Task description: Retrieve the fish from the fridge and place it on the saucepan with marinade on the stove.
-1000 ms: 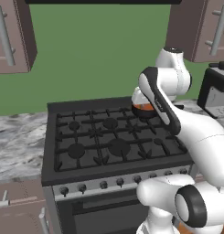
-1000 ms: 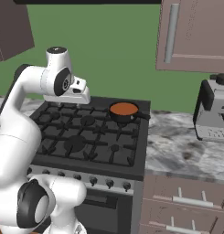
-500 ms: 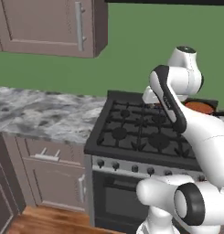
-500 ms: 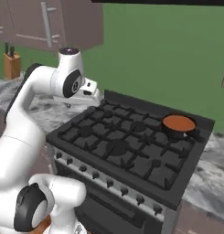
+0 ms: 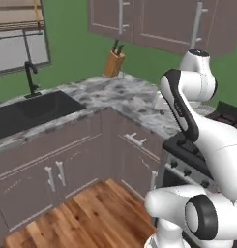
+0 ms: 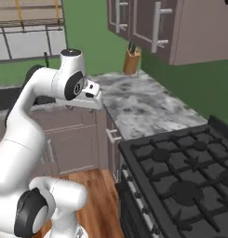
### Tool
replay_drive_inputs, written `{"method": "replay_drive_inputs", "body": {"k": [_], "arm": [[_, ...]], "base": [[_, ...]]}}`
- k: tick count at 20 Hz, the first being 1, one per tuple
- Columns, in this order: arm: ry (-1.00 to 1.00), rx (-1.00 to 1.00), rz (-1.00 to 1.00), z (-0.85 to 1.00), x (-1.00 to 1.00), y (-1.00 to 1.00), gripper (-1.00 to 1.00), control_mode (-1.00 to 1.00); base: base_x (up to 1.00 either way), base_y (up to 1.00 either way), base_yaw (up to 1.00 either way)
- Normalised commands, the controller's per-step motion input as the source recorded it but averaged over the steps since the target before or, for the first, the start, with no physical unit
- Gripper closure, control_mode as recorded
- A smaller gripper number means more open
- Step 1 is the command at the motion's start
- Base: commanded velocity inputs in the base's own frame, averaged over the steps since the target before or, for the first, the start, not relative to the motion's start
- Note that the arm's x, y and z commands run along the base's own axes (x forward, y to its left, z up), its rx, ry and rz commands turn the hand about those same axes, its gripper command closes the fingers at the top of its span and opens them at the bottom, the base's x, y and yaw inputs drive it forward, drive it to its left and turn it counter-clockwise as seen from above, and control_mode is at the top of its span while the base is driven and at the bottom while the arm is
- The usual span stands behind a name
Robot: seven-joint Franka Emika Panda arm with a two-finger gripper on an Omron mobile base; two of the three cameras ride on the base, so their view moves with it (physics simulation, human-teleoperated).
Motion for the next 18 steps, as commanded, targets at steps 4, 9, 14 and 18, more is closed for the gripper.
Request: {"method": "replay_drive_inputs", "body": {"k": [4,9,14,18], "arm": [[0.00,0.00,0.00,0.00,0.00,0.00,-1.00,1.00],[0.00,0.00,0.00,0.00,0.00,0.00,-1.00,1.00],[0.00,0.00,0.00,0.00,0.00,0.00,-1.00,1.00],[0.00,0.00,0.00,0.00,0.00,0.00,-1.00,1.00]], "base": [[-0.09,0.00,1.00],[-0.09,0.00,1.00],[-0.07,0.00,1.00],[-0.03,0.00,1.00]]}}
